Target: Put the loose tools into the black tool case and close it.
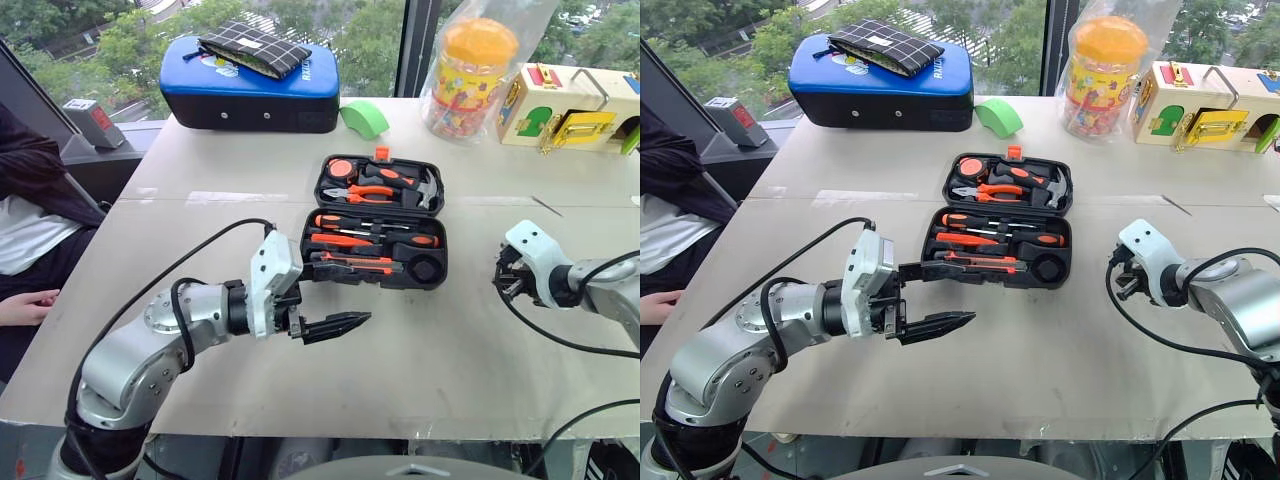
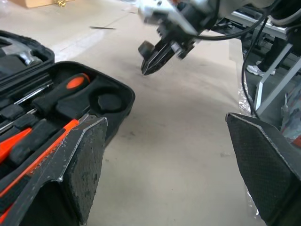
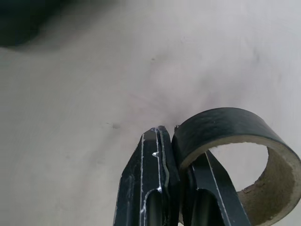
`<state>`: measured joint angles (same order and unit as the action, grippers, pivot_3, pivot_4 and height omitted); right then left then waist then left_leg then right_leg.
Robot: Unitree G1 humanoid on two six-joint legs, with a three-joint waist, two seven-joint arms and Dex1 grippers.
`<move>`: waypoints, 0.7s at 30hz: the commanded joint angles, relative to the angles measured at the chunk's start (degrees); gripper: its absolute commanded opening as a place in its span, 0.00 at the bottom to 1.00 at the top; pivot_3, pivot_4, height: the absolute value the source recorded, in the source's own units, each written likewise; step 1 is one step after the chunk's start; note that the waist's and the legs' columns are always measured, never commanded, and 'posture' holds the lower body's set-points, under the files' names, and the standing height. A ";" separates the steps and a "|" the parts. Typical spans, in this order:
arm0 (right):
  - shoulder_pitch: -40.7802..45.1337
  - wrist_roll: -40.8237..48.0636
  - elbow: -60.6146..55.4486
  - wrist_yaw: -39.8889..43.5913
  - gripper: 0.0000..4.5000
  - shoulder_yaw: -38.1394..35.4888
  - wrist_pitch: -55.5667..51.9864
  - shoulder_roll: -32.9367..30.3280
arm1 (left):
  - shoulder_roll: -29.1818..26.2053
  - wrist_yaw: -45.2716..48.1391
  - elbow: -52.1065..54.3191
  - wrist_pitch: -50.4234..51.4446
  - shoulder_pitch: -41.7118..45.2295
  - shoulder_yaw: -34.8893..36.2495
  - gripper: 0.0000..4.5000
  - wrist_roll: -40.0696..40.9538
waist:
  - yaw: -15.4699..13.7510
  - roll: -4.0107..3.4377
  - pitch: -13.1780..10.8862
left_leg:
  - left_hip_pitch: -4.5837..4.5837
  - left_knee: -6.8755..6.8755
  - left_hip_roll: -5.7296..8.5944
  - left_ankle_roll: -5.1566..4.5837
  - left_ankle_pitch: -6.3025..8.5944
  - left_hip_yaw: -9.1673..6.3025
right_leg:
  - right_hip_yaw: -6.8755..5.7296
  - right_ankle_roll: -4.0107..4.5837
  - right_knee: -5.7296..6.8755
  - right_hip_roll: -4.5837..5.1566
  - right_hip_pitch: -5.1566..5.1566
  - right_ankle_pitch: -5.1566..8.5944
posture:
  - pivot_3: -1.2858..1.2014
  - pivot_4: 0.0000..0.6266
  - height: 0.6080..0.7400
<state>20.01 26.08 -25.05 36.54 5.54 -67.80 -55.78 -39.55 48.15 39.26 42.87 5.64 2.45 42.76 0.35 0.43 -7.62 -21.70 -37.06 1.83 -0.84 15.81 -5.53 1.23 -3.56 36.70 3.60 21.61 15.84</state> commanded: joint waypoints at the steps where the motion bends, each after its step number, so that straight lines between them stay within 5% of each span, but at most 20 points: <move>1: 5.36 2.94 -6.74 3.25 0.01 0.12 1.42 1.20 | -1.18 0.80 -1.02 -3.58 -2.44 2.01 0.91 -1.78 | 0.49 -0.04 -0.03 | 0.01 0.02 -0.03 0.00 0.00 0.00 | 0.00 0.00 0.00 0.00 0.01 0.00 | 0.52 0.24 1.00; 12: 20.92 -5.10 1.27 7.44 0.01 20.70 4.98 6.70 | -1.98 0.03 -0.83 -7.17 -6.60 4.40 0.91 -3.28 | -0.11 -0.05 -0.04 | -0.04 0.11 0.07 0.15 -0.08 -0.04 | -0.05 0.01 -0.16 0.21 0.04 0.00 | 0.52 0.24 1.00; 21: 23.60 -8.03 5.41 14.03 0.01 24.86 6.87 7.23 | -2.38 -2.54 2.42 -7.60 -10.69 6.63 0.91 -3.45 | 0.28 -0.06 -0.04 | -0.03 0.26 0.05 0.22 -0.12 -0.07 | 0.06 0.01 -0.22 0.25 0.07 0.00 | 0.52 0.24 1.00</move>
<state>42.22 18.26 -19.07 49.38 30.76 -61.34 -48.67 -41.55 46.26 39.12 36.35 -4.85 7.34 39.42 0.63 0.37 -7.66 -21.73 -36.79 1.88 -0.65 15.70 -5.59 1.32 -3.55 36.48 3.85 21.68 15.84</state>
